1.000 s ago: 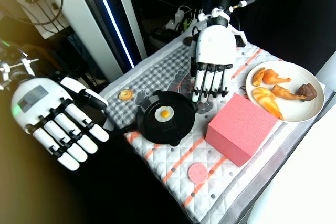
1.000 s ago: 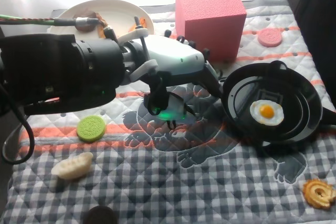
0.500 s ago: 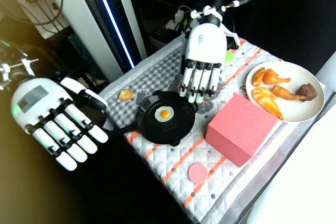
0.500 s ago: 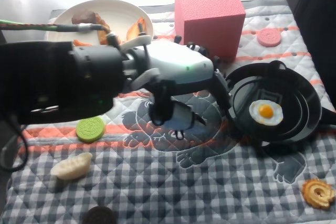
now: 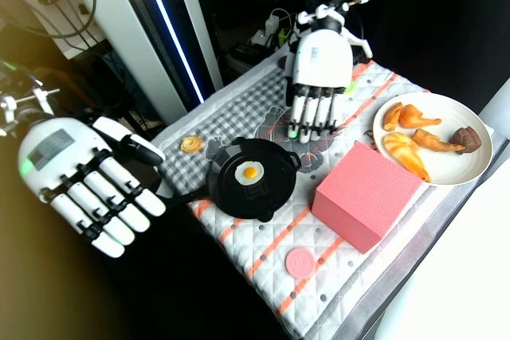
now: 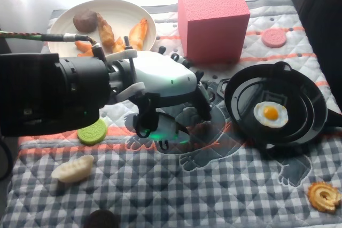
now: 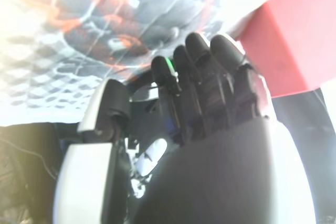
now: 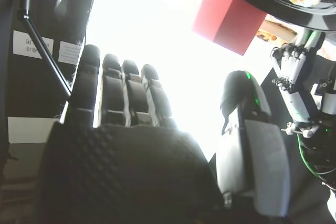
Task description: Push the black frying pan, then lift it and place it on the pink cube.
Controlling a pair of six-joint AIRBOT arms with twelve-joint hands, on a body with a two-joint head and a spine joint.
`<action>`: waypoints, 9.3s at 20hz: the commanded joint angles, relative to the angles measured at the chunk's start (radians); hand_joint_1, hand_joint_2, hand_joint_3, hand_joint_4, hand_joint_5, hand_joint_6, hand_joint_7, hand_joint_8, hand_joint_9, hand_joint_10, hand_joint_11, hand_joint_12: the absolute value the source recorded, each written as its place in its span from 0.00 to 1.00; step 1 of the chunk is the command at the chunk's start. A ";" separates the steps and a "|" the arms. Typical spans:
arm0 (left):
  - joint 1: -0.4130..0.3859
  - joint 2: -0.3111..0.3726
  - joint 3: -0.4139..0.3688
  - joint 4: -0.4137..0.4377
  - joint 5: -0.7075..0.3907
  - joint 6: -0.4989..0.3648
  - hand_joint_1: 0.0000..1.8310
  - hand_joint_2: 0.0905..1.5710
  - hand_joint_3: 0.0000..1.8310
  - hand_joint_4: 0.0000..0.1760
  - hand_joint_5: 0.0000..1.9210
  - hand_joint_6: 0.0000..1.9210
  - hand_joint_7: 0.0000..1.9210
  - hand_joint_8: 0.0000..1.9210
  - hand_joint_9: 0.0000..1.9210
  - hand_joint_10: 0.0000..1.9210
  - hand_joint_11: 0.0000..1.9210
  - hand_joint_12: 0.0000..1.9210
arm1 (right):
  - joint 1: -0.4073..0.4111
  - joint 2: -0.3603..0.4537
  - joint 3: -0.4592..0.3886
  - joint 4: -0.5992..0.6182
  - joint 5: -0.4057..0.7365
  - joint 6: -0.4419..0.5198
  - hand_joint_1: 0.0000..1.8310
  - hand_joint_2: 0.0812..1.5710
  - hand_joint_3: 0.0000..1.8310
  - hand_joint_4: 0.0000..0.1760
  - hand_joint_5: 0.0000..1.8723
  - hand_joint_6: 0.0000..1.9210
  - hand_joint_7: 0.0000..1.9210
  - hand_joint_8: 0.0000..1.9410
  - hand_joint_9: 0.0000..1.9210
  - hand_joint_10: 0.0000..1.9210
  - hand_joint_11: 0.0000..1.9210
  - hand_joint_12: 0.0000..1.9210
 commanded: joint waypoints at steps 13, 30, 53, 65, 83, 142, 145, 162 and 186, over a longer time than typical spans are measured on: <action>-0.017 -0.068 0.005 0.000 -0.126 -0.003 0.45 0.77 0.00 0.00 0.26 0.00 0.18 0.00 0.17 0.00 0.00 0.40 | 0.004 0.001 0.006 -0.004 0.122 0.005 0.15 0.78 0.00 0.00 0.00 0.00 0.00 0.00 0.00 0.00 0.01 0.01; -0.020 0.028 -0.026 -0.028 -0.121 -0.009 0.45 0.78 0.00 0.00 0.23 0.01 0.20 0.01 0.18 0.01 0.00 0.47 | 0.004 0.001 0.005 -0.003 0.124 0.008 0.14 0.78 0.00 0.00 0.00 0.00 0.00 0.00 0.00 0.00 0.00 0.12; -0.022 -0.101 0.086 -0.023 -0.036 -0.009 0.50 0.78 0.01 0.00 0.30 0.01 0.21 0.00 0.20 0.00 0.00 0.47 | 0.002 -0.002 0.010 -0.003 0.124 0.008 0.14 0.79 0.00 0.00 0.00 0.00 0.00 0.00 0.00 0.00 0.00 0.04; -0.009 -0.106 0.056 -0.028 -0.102 -0.009 0.49 0.74 0.00 0.00 0.23 0.00 0.16 0.00 0.18 0.00 0.00 0.55 | 0.002 -0.003 0.009 -0.003 0.124 0.009 0.14 0.79 0.00 0.00 0.00 0.00 0.00 0.00 0.00 0.00 0.00 0.16; -0.019 0.158 -0.052 -0.183 -0.196 -0.010 0.44 0.83 0.00 0.00 0.29 0.01 0.25 0.01 0.27 0.03 0.00 0.72 | -0.083 0.064 -0.013 -0.034 0.051 0.049 0.33 0.72 0.00 0.00 0.00 0.00 0.00 0.00 0.00 0.00 0.00 0.00; 0.186 0.326 -0.056 -0.594 -0.410 -0.015 0.42 0.85 0.00 0.00 0.28 0.00 0.22 0.00 0.24 0.00 0.00 0.71 | 0.422 -0.311 0.361 0.065 -0.504 -0.292 0.80 0.82 0.00 0.00 0.68 1.00 0.78 1.00 0.81 1.00 0.80 1.00; 0.206 0.327 -0.051 -0.618 -0.426 -0.014 0.44 0.84 0.00 0.00 0.29 0.00 0.23 0.00 0.25 0.01 0.00 0.71 | 0.402 -0.296 0.326 0.063 -0.406 -0.288 0.82 0.82 0.00 0.00 0.67 1.00 0.77 1.00 0.83 1.00 0.82 1.00; 0.222 0.332 -0.052 -0.637 -0.452 -0.014 0.43 0.84 0.00 0.00 0.28 0.00 0.23 0.00 0.25 0.00 0.00 0.71 | 0.337 -0.213 0.223 -0.067 -0.081 -0.084 0.77 0.84 0.00 0.00 0.67 1.00 0.77 1.00 0.85 1.00 0.86 1.00; 0.215 0.308 -0.033 -0.635 -0.461 -0.013 0.39 0.86 0.00 0.00 0.31 0.01 0.26 0.00 0.26 0.01 0.00 0.74 | 0.852 -0.420 0.593 -0.150 -0.554 -0.113 0.76 0.82 0.00 0.00 0.65 1.00 0.74 1.00 0.82 1.00 0.85 1.00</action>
